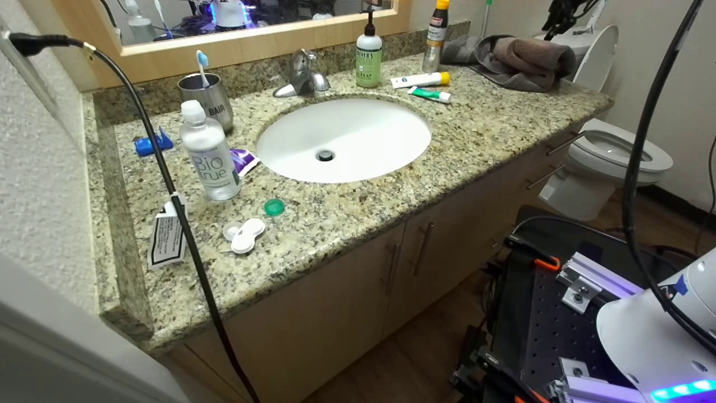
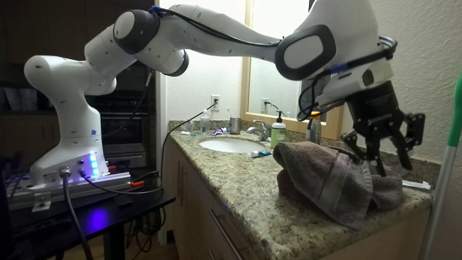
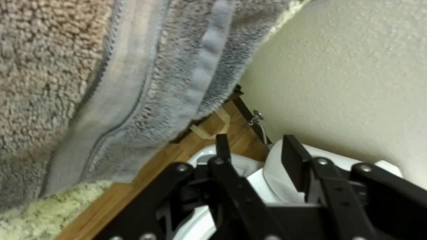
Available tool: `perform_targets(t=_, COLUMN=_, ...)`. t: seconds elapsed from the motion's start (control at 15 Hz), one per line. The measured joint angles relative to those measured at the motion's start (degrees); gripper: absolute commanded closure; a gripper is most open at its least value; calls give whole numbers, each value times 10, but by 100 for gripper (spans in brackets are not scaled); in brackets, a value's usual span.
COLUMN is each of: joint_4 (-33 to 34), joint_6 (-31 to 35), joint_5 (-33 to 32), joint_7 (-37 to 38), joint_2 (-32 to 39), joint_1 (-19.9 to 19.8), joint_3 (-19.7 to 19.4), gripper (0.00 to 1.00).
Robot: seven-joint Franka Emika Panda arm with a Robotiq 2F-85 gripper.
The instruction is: Put the towel on the right side of the sink
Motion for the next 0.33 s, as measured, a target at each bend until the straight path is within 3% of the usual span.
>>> perform_targets(t=0.13, joint_4=35, joint_6=-12, joint_5=-25, joint_7=-15, joint_2=-12, joint_1=1, joint_3=0, gripper=9)
perform_targets(t=0.27, joint_4=47, joint_6=-11, joint_5=-29, joint_7=-63, joint_2=-26, joint_1=10, joint_3=1, gripper=0)
perform_targets(t=0.33, joint_4=48, joint_6=-5, joint_5=-29, joint_7=-89, joint_2=-33, joint_1=16, joint_3=3, gripper=14)
